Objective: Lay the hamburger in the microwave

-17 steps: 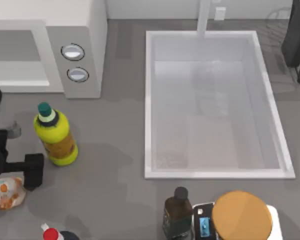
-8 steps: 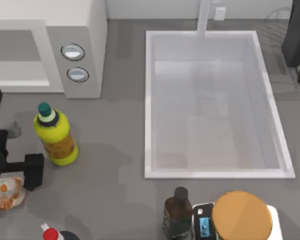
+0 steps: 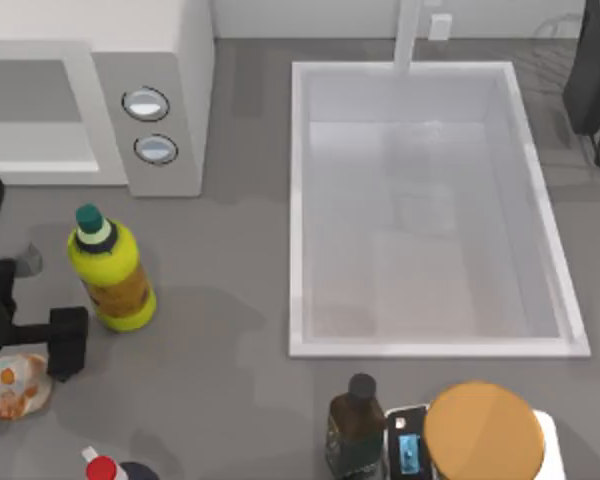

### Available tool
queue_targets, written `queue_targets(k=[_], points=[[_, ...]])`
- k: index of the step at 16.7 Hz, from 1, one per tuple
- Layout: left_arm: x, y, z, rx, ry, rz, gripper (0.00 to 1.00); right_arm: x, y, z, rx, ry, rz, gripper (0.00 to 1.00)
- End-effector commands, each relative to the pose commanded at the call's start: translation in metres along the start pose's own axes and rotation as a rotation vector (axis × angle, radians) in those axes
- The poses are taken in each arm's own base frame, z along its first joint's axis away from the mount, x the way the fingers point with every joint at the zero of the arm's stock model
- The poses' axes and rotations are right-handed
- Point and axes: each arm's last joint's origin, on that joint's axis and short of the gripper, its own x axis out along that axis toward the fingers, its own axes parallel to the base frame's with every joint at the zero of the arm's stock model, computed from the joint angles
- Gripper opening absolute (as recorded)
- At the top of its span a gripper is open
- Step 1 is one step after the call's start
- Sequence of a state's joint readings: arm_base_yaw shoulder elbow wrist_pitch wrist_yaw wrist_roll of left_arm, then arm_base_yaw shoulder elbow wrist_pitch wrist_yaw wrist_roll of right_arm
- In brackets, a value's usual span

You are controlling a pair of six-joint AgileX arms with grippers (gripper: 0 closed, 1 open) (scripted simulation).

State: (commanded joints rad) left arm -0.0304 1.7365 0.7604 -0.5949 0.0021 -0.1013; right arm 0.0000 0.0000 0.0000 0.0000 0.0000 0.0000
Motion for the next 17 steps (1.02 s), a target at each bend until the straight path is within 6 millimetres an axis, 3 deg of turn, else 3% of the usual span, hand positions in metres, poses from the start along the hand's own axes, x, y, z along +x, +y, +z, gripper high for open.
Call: queue_targets(k=[1,2,6,13,17], points=[[0.0,0.0,0.0,0.0,0.0,0.0,0.0,0.0,0.0,0.0,0.0,0.0,0.0,1.0],[-0.022,0.0,0.001,-0.001,-0.035,0.002,0.0,0.0,0.0,0.0,0.0,0.0,0.0,1.0],[-0.039,-0.001,0.005,0.003,-0.037,0.003,0.0,0.0,0.0,0.0,0.0,0.0,0.0,1.0],[-0.114,-0.001,0.002,-0.001,-0.024,0.003,0.0,0.0,0.0,0.0,0.0,0.0,0.0,1.0],[-0.122,0.0,0.001,-0.001,-0.035,0.002,0.0,0.0,0.0,0.0,0.0,0.0,0.0,1.0]])
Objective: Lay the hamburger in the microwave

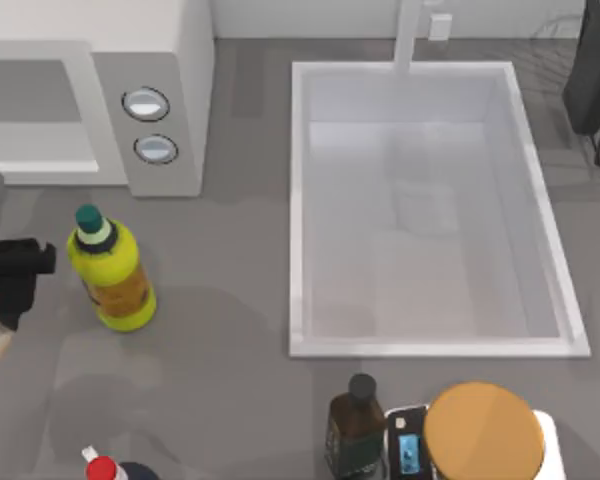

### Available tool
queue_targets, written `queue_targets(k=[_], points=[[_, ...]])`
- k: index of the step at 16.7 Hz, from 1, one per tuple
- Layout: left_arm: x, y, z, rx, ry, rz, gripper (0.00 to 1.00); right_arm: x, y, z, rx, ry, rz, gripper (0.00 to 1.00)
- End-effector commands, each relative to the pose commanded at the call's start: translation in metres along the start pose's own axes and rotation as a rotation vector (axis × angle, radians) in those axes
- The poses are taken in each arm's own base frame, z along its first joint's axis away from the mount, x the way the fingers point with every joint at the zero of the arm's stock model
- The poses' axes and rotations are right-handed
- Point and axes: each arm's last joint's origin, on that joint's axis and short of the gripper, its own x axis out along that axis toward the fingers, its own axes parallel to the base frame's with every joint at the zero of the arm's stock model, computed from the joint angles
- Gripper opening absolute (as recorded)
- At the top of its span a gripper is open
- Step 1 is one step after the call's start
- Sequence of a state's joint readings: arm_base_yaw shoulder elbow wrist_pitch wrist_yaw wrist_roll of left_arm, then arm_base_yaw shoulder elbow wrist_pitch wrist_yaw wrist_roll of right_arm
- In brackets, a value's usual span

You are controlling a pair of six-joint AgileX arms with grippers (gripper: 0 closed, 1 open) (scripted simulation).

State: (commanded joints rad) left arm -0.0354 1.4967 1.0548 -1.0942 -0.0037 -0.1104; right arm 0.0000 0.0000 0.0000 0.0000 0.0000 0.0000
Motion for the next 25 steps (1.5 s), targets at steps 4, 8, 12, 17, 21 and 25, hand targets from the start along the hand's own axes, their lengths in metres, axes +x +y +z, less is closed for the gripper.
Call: queue_targets(k=[4,8,12,17,21,25], points=[[0.005,0.003,0.006,-0.016,-0.009,0.003,0.0,0.0,0.0,0.0,0.0,0.0,0.0,1.0],[0.009,0.017,0.029,-0.089,-0.166,0.01,0.0,0.0,0.0,0.0,0.0,0.0,0.0,1.0],[0.009,0.025,0.064,-0.159,-0.47,0.0,0.0,0.0,0.0,0.0,0.0,0.0,0.0,1.0],[0.011,0.029,0.103,-0.203,-0.832,-0.026,0.0,0.0,0.0,0.0,0.0,0.0,0.0,1.0],[0.033,0.03,0.121,-0.17,-1.012,-0.051,0.0,0.0,0.0,0.0,0.0,0.0,0.0,1.0],[0.073,0.035,0.122,-0.089,-1.092,-0.064,0.0,0.0,0.0,0.0,0.0,0.0,0.0,1.0]])
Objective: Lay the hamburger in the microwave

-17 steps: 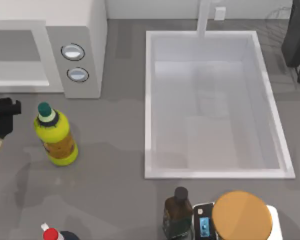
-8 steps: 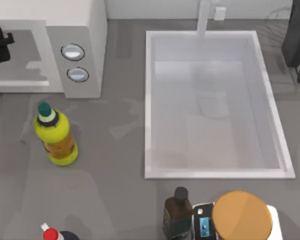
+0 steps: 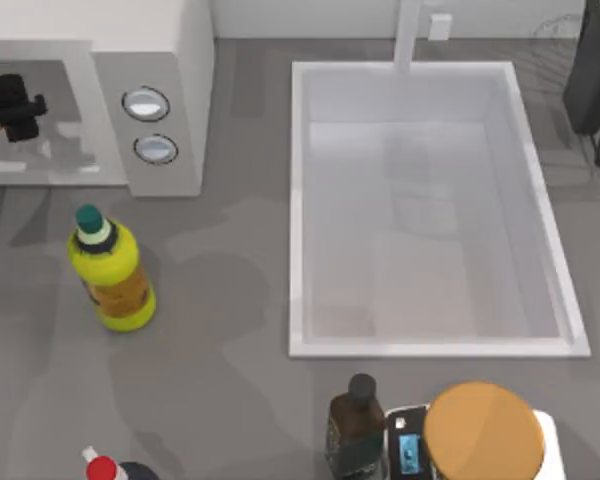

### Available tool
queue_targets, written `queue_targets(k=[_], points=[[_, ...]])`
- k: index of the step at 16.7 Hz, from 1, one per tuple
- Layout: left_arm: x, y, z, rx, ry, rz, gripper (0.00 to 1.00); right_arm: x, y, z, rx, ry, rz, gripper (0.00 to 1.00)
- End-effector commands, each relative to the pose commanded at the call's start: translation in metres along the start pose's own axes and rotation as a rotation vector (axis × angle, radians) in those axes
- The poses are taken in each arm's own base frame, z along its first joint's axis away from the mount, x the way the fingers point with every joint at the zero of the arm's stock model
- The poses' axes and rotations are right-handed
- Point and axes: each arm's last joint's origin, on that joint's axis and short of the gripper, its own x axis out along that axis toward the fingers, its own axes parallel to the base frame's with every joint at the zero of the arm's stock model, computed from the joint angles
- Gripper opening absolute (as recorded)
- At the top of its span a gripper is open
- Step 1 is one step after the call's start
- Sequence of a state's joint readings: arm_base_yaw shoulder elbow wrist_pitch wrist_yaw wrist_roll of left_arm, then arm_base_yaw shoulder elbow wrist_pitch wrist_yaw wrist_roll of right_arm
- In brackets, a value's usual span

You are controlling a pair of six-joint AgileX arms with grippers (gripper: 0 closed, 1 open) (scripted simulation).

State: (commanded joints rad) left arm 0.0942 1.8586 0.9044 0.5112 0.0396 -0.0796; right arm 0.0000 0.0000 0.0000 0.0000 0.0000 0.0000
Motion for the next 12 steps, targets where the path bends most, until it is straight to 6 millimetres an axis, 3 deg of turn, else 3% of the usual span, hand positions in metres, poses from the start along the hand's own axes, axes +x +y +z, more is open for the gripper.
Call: queue_targets(k=[6,12], points=[[0.012,0.017,-0.059,0.101,-0.036,-0.068,0.0,0.0,0.0,0.0,0.0,0.0,0.0,1.0],[0.004,0.022,-0.065,0.14,-0.089,-0.084,0.0,0.0,0.0,0.0,0.0,0.0,0.0,1.0]])
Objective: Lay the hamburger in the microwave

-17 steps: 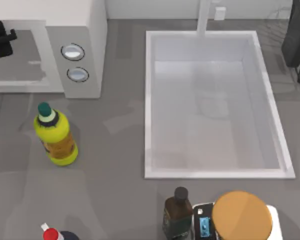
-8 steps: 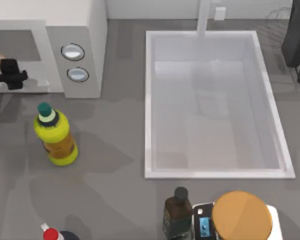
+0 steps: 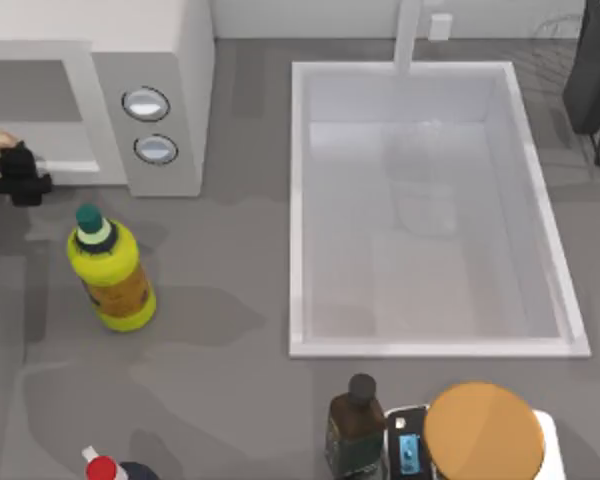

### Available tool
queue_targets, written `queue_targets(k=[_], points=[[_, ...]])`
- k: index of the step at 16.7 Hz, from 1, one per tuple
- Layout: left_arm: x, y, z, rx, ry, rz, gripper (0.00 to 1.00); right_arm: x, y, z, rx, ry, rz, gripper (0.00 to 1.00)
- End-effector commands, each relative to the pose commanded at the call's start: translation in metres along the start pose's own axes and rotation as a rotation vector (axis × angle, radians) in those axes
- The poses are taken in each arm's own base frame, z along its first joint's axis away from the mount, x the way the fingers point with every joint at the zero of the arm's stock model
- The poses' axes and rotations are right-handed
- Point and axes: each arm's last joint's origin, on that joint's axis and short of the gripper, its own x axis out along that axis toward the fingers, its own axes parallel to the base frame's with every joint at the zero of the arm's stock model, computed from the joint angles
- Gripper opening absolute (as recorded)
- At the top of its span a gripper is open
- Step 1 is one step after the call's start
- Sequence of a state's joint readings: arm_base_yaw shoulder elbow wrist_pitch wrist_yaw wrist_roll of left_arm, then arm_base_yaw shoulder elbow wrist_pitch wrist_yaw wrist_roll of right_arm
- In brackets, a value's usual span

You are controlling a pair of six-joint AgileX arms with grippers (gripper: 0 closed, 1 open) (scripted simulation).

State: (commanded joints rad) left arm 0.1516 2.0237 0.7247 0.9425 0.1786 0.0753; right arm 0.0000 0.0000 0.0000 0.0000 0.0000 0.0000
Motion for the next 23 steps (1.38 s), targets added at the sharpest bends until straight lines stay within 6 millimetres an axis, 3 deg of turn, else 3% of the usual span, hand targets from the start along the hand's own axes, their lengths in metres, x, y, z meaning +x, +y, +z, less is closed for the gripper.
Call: queue_targets(k=[5,8,17,23], points=[[0.001,-0.002,0.0,0.003,0.001,-0.004,0.0,0.0,0.0,0.0,0.0,0.0,0.0,1.0],[0.012,-0.006,0.009,0.009,-0.012,-0.021,0.0,0.0,0.0,0.0,0.0,0.0,0.0,1.0],[0.089,-0.005,0.031,-0.009,0.044,-0.026,0.0,0.0,0.0,0.0,0.0,0.0,0.0,1.0],[0.138,-0.001,0.042,0.001,-0.01,-0.006,0.0,0.0,0.0,0.0,0.0,0.0,0.0,1.0]])
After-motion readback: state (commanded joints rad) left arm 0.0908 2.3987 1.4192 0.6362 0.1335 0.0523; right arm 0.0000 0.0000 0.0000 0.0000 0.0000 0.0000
